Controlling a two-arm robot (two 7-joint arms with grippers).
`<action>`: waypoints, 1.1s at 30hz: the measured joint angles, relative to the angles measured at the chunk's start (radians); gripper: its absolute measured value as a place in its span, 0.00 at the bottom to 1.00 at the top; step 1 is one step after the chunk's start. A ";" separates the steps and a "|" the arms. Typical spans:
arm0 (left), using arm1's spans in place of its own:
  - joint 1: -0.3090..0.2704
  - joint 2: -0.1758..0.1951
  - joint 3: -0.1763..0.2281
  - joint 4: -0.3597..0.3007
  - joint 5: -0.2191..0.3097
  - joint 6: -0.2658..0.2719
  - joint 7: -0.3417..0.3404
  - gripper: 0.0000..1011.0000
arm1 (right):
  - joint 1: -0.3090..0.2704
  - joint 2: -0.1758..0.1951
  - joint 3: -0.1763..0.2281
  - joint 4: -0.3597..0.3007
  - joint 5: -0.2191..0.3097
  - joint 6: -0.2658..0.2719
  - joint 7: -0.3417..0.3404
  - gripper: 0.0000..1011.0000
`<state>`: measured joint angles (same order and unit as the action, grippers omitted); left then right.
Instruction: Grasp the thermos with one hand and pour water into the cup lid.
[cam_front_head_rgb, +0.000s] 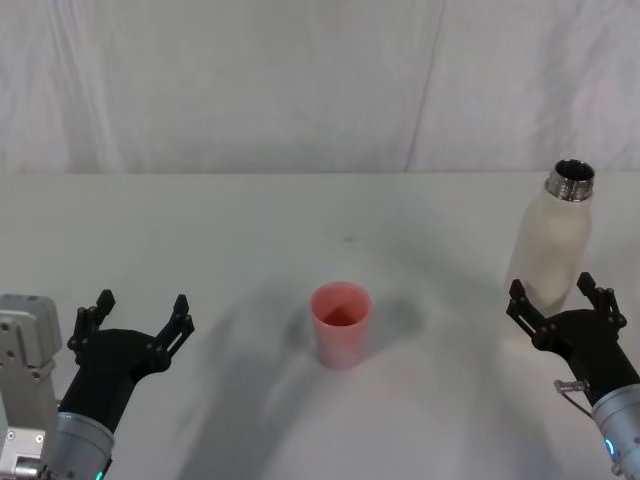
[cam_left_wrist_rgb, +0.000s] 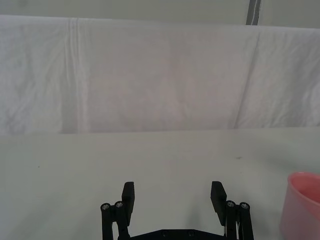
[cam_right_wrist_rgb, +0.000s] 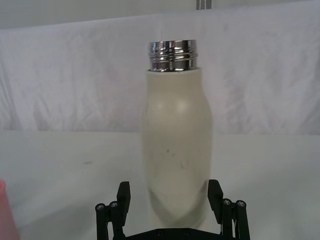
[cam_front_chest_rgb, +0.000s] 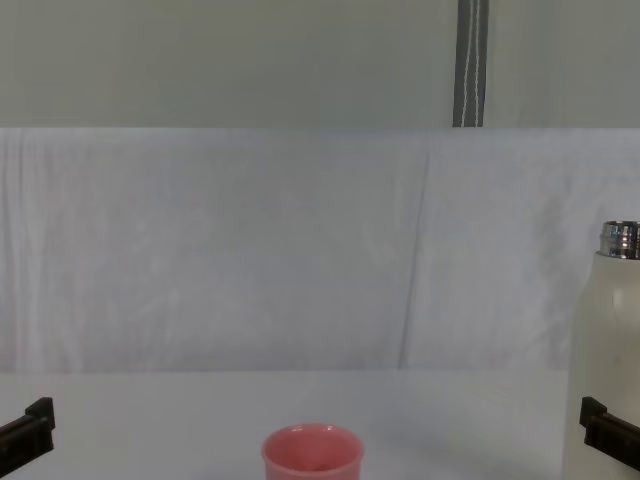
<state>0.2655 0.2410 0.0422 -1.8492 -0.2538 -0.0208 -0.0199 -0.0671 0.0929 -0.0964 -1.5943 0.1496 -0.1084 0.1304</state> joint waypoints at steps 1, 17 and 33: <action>0.000 0.000 0.000 0.000 0.000 0.000 0.000 0.99 | 0.001 0.000 0.001 0.001 0.000 0.000 0.000 0.99; 0.000 0.000 0.000 0.000 0.000 0.000 0.000 0.99 | 0.028 0.005 0.007 0.024 -0.016 0.003 -0.001 0.99; 0.000 0.000 0.000 0.000 0.000 0.000 0.000 0.99 | 0.061 0.002 0.006 0.052 -0.027 0.007 -0.003 0.99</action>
<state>0.2655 0.2410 0.0421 -1.8492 -0.2538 -0.0208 -0.0199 -0.0062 0.0954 -0.0906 -1.5426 0.1230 -0.1014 0.1270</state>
